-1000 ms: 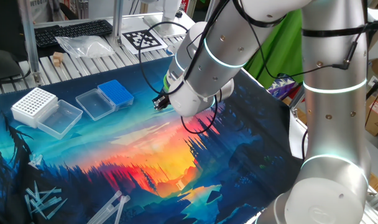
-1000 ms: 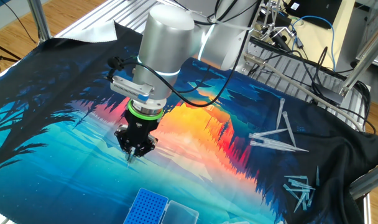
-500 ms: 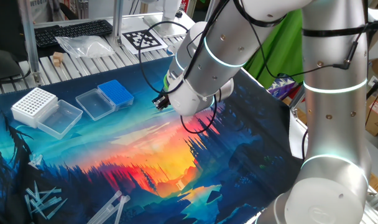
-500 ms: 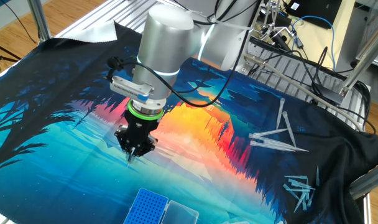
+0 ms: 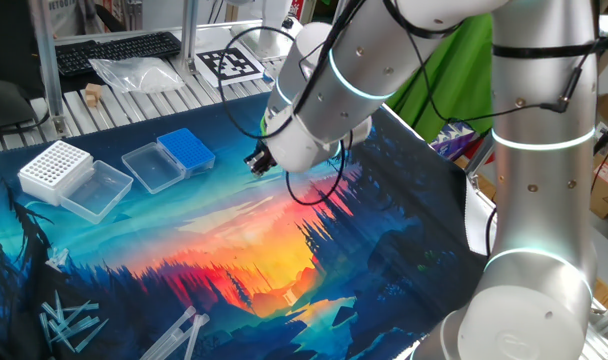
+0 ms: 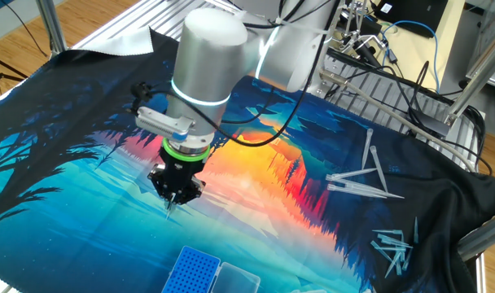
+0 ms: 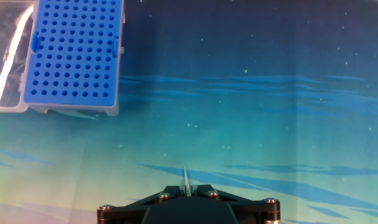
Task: Insert a small pipette tip into the holder for small pipette tips
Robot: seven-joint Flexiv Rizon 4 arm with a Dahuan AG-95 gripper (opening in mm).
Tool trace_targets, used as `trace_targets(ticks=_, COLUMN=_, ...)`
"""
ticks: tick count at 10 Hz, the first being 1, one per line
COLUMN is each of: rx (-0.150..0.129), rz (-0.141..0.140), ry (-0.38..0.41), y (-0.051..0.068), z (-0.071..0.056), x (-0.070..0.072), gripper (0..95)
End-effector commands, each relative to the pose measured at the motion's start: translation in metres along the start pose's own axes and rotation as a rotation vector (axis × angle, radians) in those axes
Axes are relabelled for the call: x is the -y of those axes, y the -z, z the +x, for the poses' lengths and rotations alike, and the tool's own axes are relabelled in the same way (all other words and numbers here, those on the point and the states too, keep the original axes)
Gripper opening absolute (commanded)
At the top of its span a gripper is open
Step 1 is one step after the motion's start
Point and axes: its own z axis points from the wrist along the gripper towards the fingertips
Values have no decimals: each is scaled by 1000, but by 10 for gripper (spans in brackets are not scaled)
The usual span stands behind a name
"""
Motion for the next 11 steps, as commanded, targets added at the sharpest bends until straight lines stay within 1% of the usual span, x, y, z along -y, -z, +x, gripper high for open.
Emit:
trace_targets(ticks=1, rx=-64, rz=-30, ry=-2, y=1, z=0, x=-1, gripper=0)
trace_targets(ticks=2, rx=-87, rz=-41, ry=-5, y=2, z=1, x=-1, gripper=0)
trace_targets(ticks=3, rx=-96, rz=-46, ry=-6, y=3, z=1, x=-1, gripper=0)
trace_targets(ticks=6, rx=-102, rz=-47, ry=-11, y=6, z=-1, x=-3, gripper=0)
trace_targets(ticks=11, rx=-163, rz=-61, ry=-36, y=19, z=-8, x=-14, gripper=0)
